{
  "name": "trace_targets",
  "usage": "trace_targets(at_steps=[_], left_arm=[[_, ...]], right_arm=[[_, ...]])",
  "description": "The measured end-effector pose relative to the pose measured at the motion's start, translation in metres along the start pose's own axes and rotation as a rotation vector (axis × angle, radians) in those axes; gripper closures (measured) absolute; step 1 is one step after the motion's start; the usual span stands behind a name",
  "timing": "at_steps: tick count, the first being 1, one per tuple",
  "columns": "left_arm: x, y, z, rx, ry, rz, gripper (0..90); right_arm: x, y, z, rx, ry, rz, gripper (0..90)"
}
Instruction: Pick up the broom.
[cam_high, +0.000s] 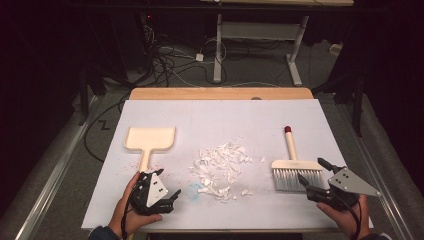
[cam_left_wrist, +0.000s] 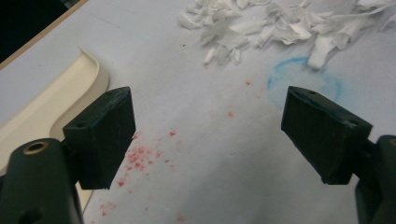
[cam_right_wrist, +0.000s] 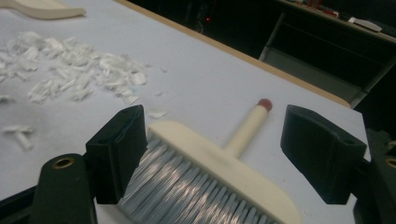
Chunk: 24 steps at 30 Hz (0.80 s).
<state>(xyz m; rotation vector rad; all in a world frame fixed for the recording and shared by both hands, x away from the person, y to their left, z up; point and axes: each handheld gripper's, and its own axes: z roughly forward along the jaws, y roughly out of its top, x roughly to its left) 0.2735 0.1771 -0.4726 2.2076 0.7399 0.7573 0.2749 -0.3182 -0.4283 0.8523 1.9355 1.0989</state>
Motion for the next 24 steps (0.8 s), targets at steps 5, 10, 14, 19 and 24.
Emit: trace_targets(at_steps=[5, 10, 14, 19, 24], left_arm=[[0.001, 0.0, 0.002, -0.003, -0.009, -0.001, 16.7], [0.002, -0.001, 0.002, -0.001, -0.01, -0.007, 16.7], [0.002, -0.002, 0.0, 0.002, -0.008, -0.011, 16.7], [0.002, -0.002, -0.001, 0.003, 0.0, -0.013, 16.7], [0.002, -0.004, 0.0, 0.013, 0.001, -0.019, 16.7]], right_arm=[[0.005, -0.004, 0.001, 0.028, -0.014, -0.03, 22.5], [0.004, -0.002, 0.003, 0.039, -0.047, -0.04, 22.7], [-0.001, -0.002, 0.011, 0.072, -0.058, -0.016, 23.0], [-0.008, 0.001, 0.026, 0.118, -0.066, 0.008, 22.1], [-0.011, 0.009, 0.045, 0.146, -0.057, -0.004, 21.8]])
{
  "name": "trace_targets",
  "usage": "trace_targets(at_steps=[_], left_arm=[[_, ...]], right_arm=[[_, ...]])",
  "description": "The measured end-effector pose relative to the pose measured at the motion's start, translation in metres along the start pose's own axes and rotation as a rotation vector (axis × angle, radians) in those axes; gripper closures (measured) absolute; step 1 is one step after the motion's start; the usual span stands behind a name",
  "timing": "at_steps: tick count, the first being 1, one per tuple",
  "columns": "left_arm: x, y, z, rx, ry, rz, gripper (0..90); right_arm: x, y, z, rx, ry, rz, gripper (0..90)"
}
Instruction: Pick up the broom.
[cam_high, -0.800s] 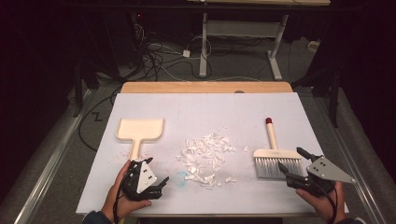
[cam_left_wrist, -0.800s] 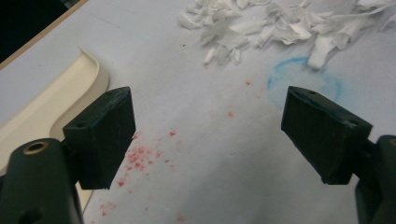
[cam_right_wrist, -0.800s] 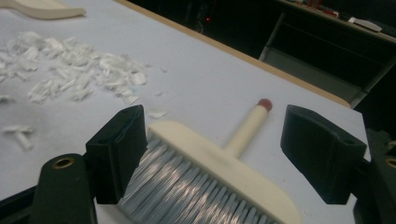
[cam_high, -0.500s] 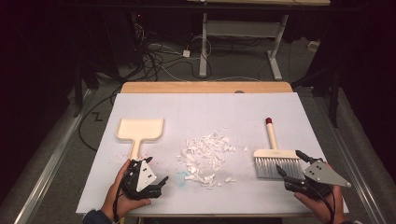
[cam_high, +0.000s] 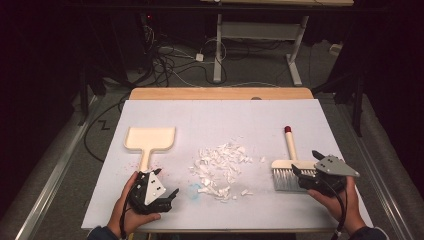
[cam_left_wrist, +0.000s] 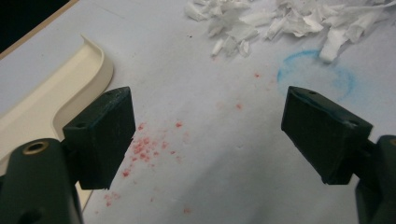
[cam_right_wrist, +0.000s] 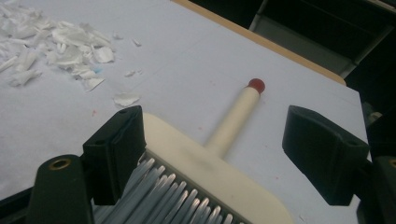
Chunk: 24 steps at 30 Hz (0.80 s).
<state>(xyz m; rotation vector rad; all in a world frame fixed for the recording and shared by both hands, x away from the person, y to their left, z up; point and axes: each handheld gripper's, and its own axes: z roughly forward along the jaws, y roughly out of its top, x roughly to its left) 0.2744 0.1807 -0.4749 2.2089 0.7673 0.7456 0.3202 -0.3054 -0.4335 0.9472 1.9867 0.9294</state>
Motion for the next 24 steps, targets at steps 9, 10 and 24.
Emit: trace_targets(at_steps=[9, 10, 24], left_arm=[[-0.001, -0.003, -0.002, 0.01, -0.001, -0.001, 16.7], [-0.002, -0.003, -0.002, 0.011, 0.001, 0.004, 16.7], [-0.007, -0.001, -0.001, 0.013, 0.001, 0.041, 16.8]], right_arm=[[-0.009, 0.017, 0.03, 0.047, -0.024, -0.004, 24.5], [-0.011, 0.019, 0.034, 0.062, -0.043, -0.002, 25.1], [-0.04, 0.016, 0.096, 0.382, 0.001, 0.267, 41.0]])
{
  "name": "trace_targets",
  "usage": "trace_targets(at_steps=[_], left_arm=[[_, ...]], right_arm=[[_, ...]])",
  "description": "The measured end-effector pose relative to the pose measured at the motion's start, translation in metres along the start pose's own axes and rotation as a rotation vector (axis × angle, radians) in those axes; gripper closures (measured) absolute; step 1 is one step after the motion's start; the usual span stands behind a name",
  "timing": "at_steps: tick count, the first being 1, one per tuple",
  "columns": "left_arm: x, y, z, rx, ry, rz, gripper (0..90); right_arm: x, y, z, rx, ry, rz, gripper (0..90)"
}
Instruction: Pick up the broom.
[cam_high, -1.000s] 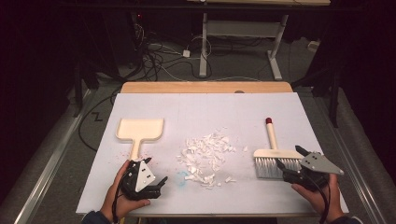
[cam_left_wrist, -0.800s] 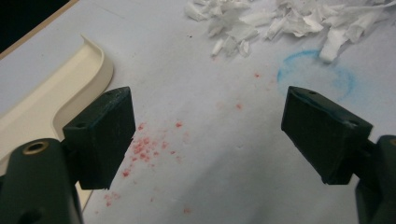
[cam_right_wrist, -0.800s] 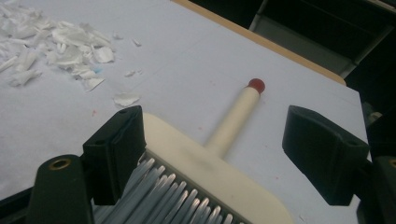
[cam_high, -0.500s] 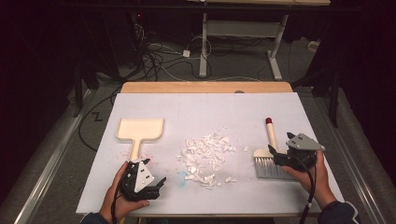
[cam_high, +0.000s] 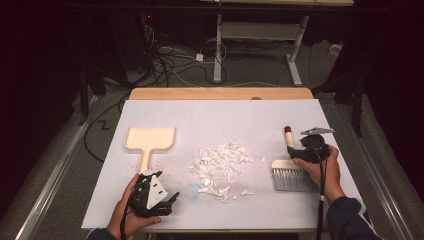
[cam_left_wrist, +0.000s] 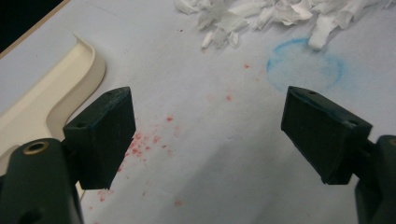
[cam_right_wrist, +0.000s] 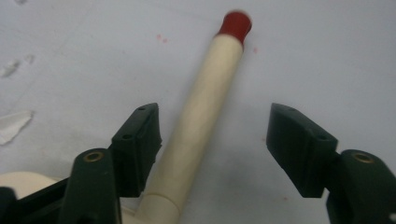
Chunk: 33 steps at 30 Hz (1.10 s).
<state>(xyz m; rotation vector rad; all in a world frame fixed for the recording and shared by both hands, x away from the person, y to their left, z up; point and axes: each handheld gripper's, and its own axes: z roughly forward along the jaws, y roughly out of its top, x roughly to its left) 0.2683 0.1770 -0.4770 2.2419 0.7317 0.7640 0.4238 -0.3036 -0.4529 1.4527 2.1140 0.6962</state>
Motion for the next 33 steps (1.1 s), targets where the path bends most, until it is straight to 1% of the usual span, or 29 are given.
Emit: trace_targets(at_steps=[1, 2, 3, 4, 5, 6, 7, 8, 9, 10, 11, 15, 16, 17, 21, 24, 26, 27, 30, 31, 32, 33], left_arm=[[0.0, 0.0, 0.0, 0.001, -0.001, 0.001, 16.9], [0.0, 0.0, 0.0, 0.001, -0.001, 0.001, 16.9], [0.0, 0.0, 0.0, 0.001, -0.002, 0.001, 16.9], [0.0, 0.001, 0.001, 0.004, -0.003, 0.003, 16.8], [0.0, 0.001, 0.001, 0.005, -0.004, 0.004, 16.9], [0.0, 0.001, 0.001, 0.005, -0.004, 0.004, 16.8], [0.0, 0.002, 0.002, 0.003, -0.005, 0.007, 16.8], [0.0, 0.002, 0.002, 0.003, -0.005, 0.007, 16.8], [0.0, 0.002, 0.002, 0.002, -0.007, 0.007, 16.8], [-0.001, 0.003, 0.003, 0.0, -0.009, 0.006, 16.8], [-0.001, 0.004, 0.004, 0.003, -0.011, 0.009, 16.9], [-0.002, 0.003, 0.005, 0.011, -0.014, 0.014, 16.8], [-0.002, 0.003, 0.005, 0.011, -0.014, 0.014, 16.8], [-0.002, 0.002, 0.004, 0.011, -0.012, 0.012, 16.8], [-0.001, 0.003, 0.003, 0.004, -0.008, -0.001, 16.9], [-0.002, 0.005, 0.004, 0.005, -0.012, 0.008, 17.0], [-0.002, 0.004, 0.004, 0.007, -0.011, 0.013, 16.9], [-0.002, 0.003, 0.003, 0.006, -0.012, 0.01, 17.0], [-0.001, 0.002, 0.001, 0.0, -0.008, 0.001, 17.0], [0.0, 0.002, 0.001, -0.001, -0.006, -0.001, 16.9], [0.0, 0.002, 0.0, -0.002, -0.005, -0.001, 17.0], [0.0, 0.002, 0.0, -0.003, -0.005, -0.002, 17.1]], right_arm=[[-0.001, 0.0, 0.006, 0.031, 0.031, 0.02, 43.2], [0.0, -0.001, 0.011, 0.06, 0.048, 0.029, 43.3], [0.0, -0.001, 0.011, 0.06, 0.048, 0.029, 43.3], [0.001, 0.001, 0.011, 0.058, 0.051, 0.018, 50.3], [0.002, 0.002, 0.011, 0.06, 0.06, 0.013, 53.5], [0.004, 0.002, 0.011, 0.058, 0.055, 0.016, 56.1], [0.005, 0.001, 0.011, 0.053, 0.058, 0.015, 60.6], [0.005, 0.001, 0.011, 0.053, 0.058, 0.015, 60.6], [0.004, 0.0, 0.01, 0.048, 0.077, 0.019, 62.9], [0.003, 0.0, 0.011, 0.046, 0.082, 0.025, 63.4], [0.003, 0.0, 0.011, 0.046, 0.082, 0.03, 64.4], [0.004, 0.001, 0.011, 0.044, 0.072, 0.017, 70.9], [0.004, 0.001, 0.011, 0.044, 0.072, 0.017, 70.9], [0.004, 0.002, 0.012, 0.046, 0.074, 0.006, 70.9], [0.004, 0.001, 0.011, 0.039, 0.072, 0.002, 71.0], [0.003, 0.0, 0.009, 0.026, 0.078, 0.006, 71.0], [0.003, -0.001, 0.001, -0.02, 0.055, 0.0, 71.0], [0.002, -0.001, -0.003, -0.046, 0.053, -0.003, 71.0], [0.002, -0.003, -0.019, -0.122, 0.057, -0.014, 71.0], [0.002, -0.004, -0.024, -0.149, 0.065, -0.019, 71.0], [0.002, -0.005, -0.03, -0.188, 0.076, -0.029, 71.0], [0.003, -0.007, -0.035, -0.216, 0.069, -0.04, 71.0]])
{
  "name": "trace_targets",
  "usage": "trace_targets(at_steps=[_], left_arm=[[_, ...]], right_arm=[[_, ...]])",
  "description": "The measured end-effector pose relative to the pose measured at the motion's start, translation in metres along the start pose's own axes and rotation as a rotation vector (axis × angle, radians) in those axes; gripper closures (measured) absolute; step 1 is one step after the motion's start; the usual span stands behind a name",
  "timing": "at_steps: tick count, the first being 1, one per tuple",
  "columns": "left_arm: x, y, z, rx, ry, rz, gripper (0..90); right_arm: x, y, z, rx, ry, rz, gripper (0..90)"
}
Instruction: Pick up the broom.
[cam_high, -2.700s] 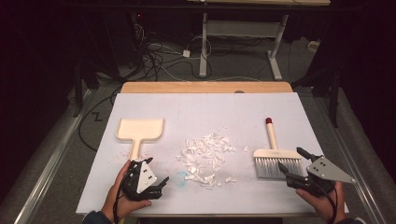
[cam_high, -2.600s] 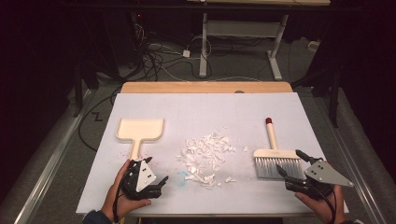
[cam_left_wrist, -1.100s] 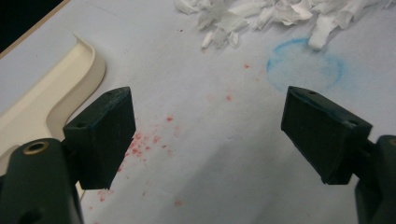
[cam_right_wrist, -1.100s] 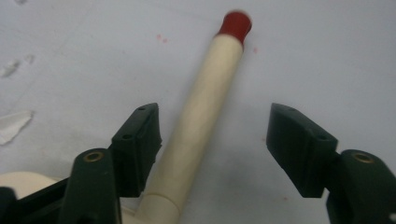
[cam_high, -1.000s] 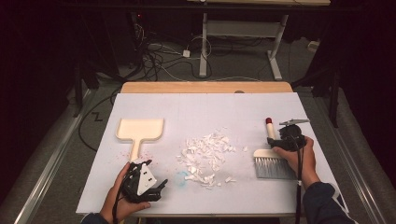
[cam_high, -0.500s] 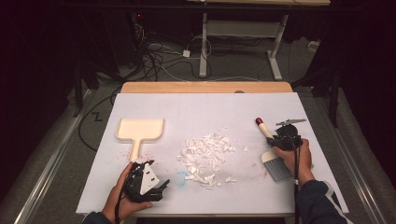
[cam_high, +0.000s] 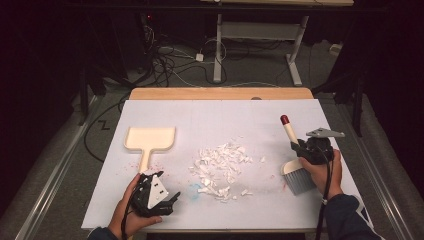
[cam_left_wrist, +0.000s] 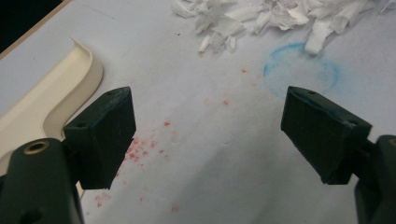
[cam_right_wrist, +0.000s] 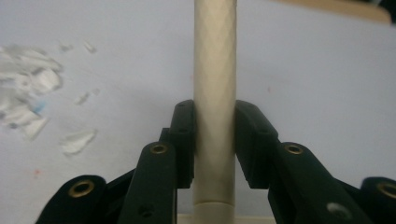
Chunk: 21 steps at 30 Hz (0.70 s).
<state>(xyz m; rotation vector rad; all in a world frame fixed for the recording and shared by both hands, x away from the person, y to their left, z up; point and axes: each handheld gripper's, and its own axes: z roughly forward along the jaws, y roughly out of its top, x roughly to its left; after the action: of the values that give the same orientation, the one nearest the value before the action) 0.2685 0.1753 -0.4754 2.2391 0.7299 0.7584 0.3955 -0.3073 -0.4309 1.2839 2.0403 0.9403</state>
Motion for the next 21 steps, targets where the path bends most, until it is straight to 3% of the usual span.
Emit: trace_targets(at_steps=[3, 6, 11, 16, 18, 21], left_arm=[[-0.001, 0.001, 0.0, 0.001, -0.001, -0.001, 17.3], [-0.001, 0.002, 0.0, -0.006, -0.004, -0.007, 17.3], [0.0, 0.004, 0.0, -0.015, -0.014, -0.019, 17.3], [0.0, 0.008, -0.005, -0.049, -0.022, -0.04, 17.3], [-0.001, 0.012, -0.008, -0.075, -0.03, -0.053, 17.3], [-0.006, 0.03, -0.01, -0.122, -0.056, -0.073, 17.3]], right_arm=[[0.002, 0.0, -0.01, -0.046, 0.006, -0.01, 71.1], [0.006, 0.002, -0.028, -0.138, 0.018, -0.026, 71.1], [0.011, 0.011, -0.047, -0.205, 0.041, -0.013, 71.3], [0.021, 0.016, -0.062, -0.276, 0.043, -0.016, 71.4], [0.033, 0.022, -0.076, -0.331, 0.048, -0.046, 71.4], [0.046, 0.027, -0.085, -0.366, 0.058, -0.051, 71.3]])
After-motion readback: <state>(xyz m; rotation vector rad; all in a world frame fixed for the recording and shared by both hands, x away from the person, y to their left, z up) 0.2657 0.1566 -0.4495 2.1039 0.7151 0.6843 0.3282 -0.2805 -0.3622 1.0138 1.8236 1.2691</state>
